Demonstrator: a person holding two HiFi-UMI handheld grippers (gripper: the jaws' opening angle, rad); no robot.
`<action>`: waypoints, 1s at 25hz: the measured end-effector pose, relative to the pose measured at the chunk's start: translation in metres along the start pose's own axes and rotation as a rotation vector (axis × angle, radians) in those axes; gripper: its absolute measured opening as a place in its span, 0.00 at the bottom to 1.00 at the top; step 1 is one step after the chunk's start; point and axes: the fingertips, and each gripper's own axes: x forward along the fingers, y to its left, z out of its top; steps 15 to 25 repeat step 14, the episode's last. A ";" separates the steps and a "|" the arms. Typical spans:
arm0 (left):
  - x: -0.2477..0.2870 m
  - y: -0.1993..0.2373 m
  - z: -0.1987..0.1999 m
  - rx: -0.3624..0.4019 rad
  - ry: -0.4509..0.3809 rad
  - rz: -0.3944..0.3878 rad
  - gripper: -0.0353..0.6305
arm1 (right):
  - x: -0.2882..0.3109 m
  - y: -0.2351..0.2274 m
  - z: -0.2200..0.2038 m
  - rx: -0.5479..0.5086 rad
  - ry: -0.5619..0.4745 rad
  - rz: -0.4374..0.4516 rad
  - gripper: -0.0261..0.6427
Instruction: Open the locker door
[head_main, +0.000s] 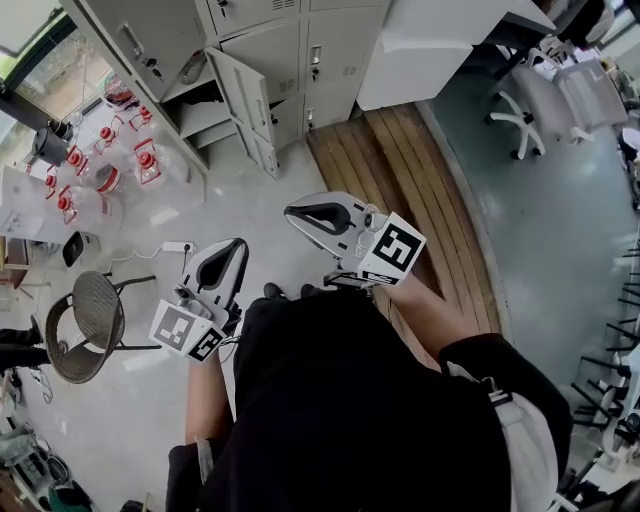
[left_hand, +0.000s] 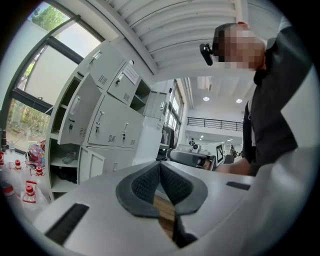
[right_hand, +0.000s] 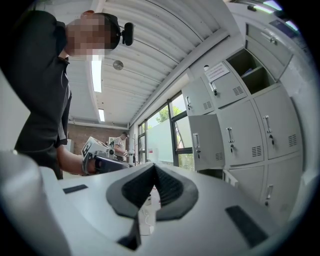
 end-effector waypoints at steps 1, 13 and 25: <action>0.000 -0.002 -0.002 -0.002 0.006 -0.002 0.08 | -0.003 0.000 -0.002 0.005 0.002 -0.005 0.06; 0.005 -0.010 -0.009 -0.002 0.026 -0.014 0.08 | -0.004 0.008 -0.017 0.044 0.051 0.027 0.06; 0.006 -0.011 -0.010 -0.001 0.028 -0.014 0.08 | -0.004 0.006 -0.017 0.046 0.048 0.019 0.06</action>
